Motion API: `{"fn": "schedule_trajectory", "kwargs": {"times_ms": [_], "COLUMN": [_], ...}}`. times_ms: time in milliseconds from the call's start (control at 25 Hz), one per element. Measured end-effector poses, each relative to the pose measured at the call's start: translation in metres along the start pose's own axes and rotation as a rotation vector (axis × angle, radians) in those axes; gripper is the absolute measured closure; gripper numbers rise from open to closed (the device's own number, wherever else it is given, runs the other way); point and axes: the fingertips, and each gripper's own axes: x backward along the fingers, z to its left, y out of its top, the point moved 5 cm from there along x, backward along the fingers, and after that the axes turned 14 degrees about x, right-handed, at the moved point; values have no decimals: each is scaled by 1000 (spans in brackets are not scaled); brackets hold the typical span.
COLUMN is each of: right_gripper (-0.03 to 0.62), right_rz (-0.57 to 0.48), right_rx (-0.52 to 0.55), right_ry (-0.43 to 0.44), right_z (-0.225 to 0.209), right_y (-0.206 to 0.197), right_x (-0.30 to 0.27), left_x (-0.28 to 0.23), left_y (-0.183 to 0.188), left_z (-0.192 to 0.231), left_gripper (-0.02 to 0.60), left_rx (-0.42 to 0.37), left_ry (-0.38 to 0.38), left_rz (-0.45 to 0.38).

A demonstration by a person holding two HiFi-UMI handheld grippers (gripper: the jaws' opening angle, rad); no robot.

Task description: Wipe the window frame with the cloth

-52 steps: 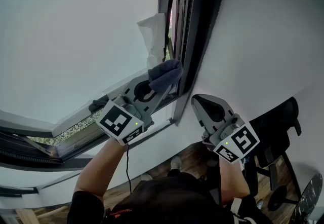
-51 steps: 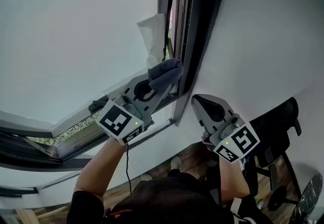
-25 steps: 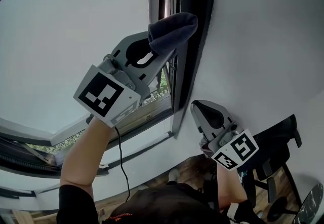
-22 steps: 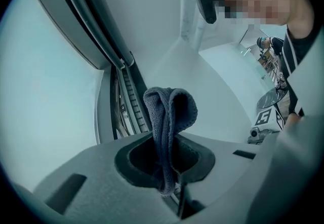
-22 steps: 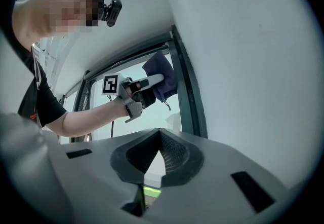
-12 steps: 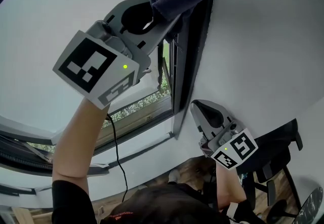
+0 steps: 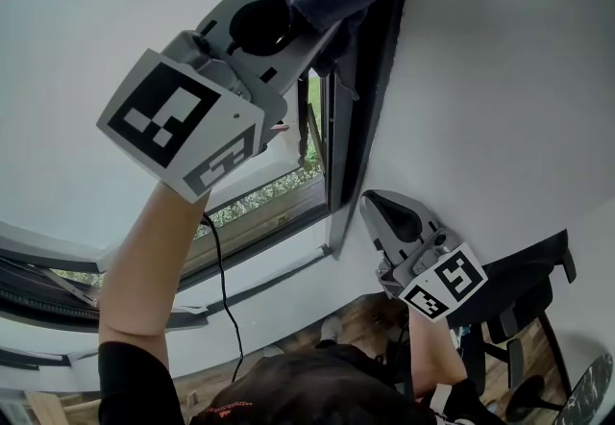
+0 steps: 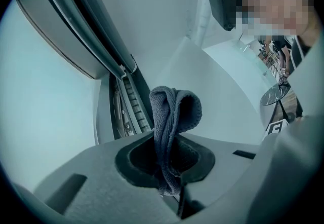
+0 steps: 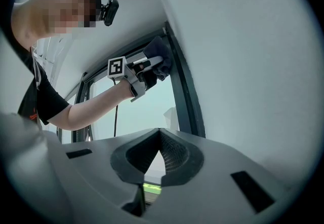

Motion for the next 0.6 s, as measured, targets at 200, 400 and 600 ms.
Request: {"fn": "schedule_trajectory", "kwargs": {"times_ms": [200, 400, 600], "right_gripper": [594, 594, 594], "right_rz": [11, 27, 52], "right_rx": [-15, -32, -48], "right_ry": [5, 6, 3], "right_z": [7, 9, 14], "right_y": [-7, -16, -26], "right_x": [-2, -2, 0], "left_x": [5, 6, 10], "left_y": [-16, -36, -64], "left_z": [-2, -5, -11], "left_gripper": [520, 520, 520], "left_rx": [40, 71, 116], "left_ry": [-13, -21, -31], "left_rz": [14, 33, 57]}}
